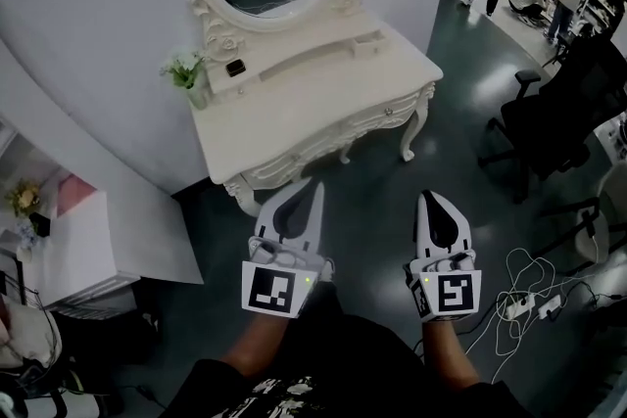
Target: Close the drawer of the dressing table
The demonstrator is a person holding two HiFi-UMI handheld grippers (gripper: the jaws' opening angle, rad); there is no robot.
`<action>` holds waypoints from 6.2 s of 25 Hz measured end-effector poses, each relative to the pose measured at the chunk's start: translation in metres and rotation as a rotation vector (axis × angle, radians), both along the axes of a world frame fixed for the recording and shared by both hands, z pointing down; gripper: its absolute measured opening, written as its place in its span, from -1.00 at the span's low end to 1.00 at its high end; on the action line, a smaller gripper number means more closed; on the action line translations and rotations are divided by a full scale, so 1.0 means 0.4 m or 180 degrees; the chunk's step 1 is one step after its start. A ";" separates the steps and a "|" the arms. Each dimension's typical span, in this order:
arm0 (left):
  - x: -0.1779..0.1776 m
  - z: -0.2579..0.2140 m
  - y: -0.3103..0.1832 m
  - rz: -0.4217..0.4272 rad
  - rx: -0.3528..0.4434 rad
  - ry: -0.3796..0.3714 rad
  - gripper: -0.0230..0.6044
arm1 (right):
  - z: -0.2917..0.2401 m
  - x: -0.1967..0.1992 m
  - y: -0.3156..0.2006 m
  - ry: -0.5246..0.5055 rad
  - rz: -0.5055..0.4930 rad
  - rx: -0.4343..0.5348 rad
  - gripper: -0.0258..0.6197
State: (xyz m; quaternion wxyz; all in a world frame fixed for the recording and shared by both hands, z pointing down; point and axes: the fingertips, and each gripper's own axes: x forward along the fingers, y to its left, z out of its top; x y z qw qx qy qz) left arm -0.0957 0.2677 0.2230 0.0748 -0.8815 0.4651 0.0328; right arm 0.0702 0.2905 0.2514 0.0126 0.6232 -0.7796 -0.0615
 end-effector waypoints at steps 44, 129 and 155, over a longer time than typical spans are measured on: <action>-0.016 0.057 -0.651 0.0339 -0.0177 -0.0055 -0.92 | 0.023 -0.016 -0.609 0.0004 0.0326 -0.0010 -0.92; 0.345 0.599 -1.461 0.0218 -0.1675 -0.0355 -0.92 | 0.715 0.195 -1.570 0.0525 -0.0574 -0.1707 -0.52; 0.328 0.656 -1.508 0.0217 -0.1822 -0.0298 -0.92 | 0.721 0.207 -1.637 0.0550 -0.0457 -0.1742 -0.64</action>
